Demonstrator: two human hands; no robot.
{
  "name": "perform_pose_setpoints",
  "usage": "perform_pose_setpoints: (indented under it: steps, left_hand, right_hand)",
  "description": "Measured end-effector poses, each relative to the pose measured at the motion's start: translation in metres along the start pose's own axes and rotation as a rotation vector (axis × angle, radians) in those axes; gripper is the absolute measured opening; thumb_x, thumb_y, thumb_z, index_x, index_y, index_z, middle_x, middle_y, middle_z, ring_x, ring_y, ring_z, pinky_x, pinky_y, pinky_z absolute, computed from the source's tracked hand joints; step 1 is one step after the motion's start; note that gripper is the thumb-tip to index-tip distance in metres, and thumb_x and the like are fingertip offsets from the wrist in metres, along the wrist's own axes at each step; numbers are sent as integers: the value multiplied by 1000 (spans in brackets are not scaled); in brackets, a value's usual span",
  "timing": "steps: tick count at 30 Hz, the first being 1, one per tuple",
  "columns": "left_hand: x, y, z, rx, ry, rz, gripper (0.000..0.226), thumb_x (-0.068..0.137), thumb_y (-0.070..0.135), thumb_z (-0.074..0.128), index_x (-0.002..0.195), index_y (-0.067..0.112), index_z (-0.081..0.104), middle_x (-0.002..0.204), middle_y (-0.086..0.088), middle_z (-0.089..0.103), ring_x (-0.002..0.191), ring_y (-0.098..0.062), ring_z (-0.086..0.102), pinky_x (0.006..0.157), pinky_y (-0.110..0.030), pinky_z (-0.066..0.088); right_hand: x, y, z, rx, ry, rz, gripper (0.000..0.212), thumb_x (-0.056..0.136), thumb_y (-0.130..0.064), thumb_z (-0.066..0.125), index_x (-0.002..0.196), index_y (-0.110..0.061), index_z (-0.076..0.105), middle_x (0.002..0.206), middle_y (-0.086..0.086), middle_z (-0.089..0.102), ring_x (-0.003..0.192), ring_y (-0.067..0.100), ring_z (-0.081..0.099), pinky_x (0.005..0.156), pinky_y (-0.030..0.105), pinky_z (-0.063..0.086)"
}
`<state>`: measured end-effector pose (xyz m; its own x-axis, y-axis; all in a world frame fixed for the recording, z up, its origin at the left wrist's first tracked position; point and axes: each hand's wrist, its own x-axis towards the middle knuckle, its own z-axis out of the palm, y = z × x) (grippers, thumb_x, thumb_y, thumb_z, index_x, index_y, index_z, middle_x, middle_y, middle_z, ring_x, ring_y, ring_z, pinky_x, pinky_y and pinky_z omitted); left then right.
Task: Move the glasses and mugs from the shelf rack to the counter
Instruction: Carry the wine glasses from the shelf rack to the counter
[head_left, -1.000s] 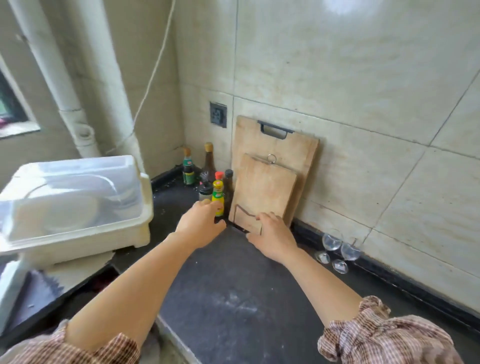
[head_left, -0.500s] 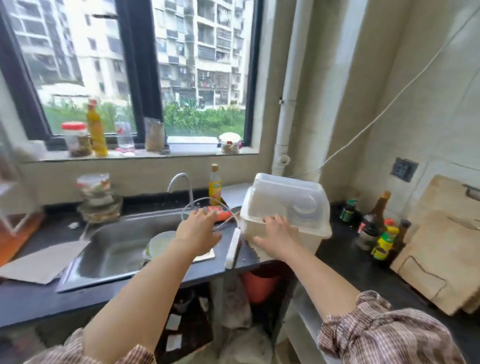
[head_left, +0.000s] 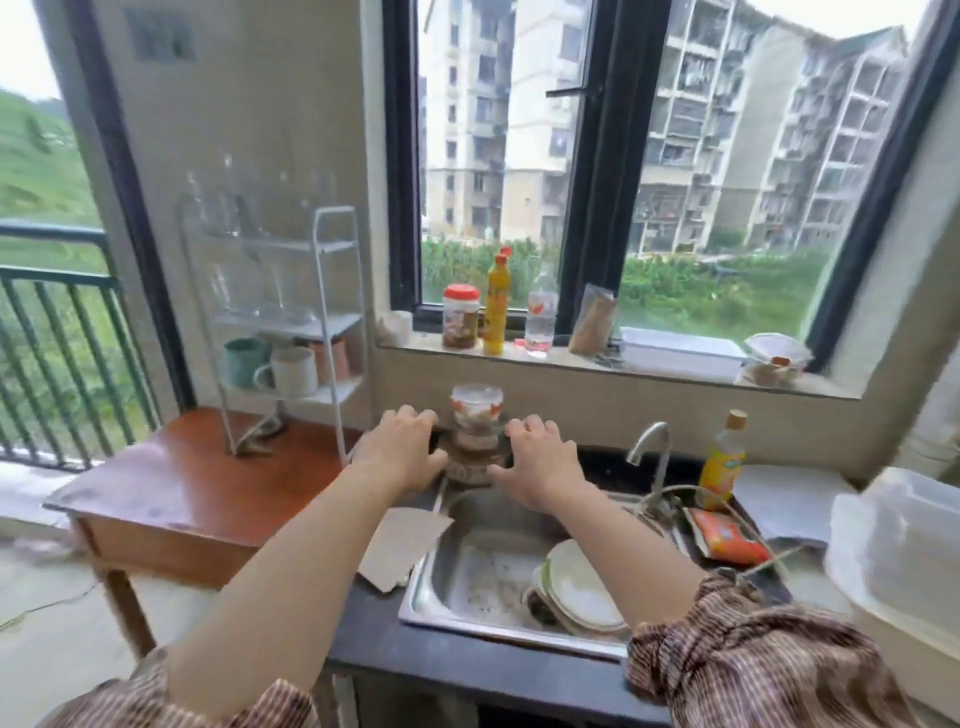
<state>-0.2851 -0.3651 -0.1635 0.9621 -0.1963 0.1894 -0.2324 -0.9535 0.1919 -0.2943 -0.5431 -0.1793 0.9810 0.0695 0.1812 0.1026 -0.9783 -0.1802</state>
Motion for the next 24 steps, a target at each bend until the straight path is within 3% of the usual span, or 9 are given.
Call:
perform_pose_setpoints:
  steps: [8, 12, 16, 20, 24]
  left_hand:
    - [107, -115, -40, 9, 78, -112, 53, 86, 36, 49, 135, 16, 43, 132, -12, 48, 124, -30, 42, 100, -44, 40]
    - [160, -159, -56, -20, 147, -133, 47, 85, 33, 49, 128, 15, 47, 125, -11, 51, 119, -30, 45, 93, -44, 44]
    - [216, -202, -77, -67, 317, -80, 44, 86, 30, 50, 127, 16, 48, 124, -8, 54, 115, -26, 49, 90, -40, 46]
    - [270, -244, -111, -147, 563, 26, 37, 87, 22, 50, 122, 13, 53, 120, -9, 57, 109, -26, 54, 84, -39, 46]
    - [326, -285, -144, -177, 616, 102, 38, 86, 21, 52, 123, 13, 52, 123, -9, 56, 113, -25, 52, 87, -34, 42]
  right_hand:
    - [162, -88, 11, 25, 20, -114, 59, 85, -45, 58, 133, -15, 41, 135, 8, 43, 128, 31, 36, 98, 52, 36]
    - [232, -121, 9, -19, 69, -153, 59, 86, -44, 60, 132, -13, 41, 133, 10, 45, 127, 31, 37, 97, 50, 39]
    - [296, -156, -4, 52, 135, -179, 58, 85, -42, 60, 134, -15, 41, 133, 8, 45, 127, 30, 37, 96, 46, 39]
    - [350, -195, -29, 164, 306, -218, 55, 85, -41, 59, 131, -14, 44, 129, 8, 49, 122, 28, 43, 95, 42, 43]
    - [407, -233, -56, 234, 420, -220, 49, 85, -41, 59, 124, -14, 49, 123, 7, 52, 115, 27, 47, 91, 40, 44]
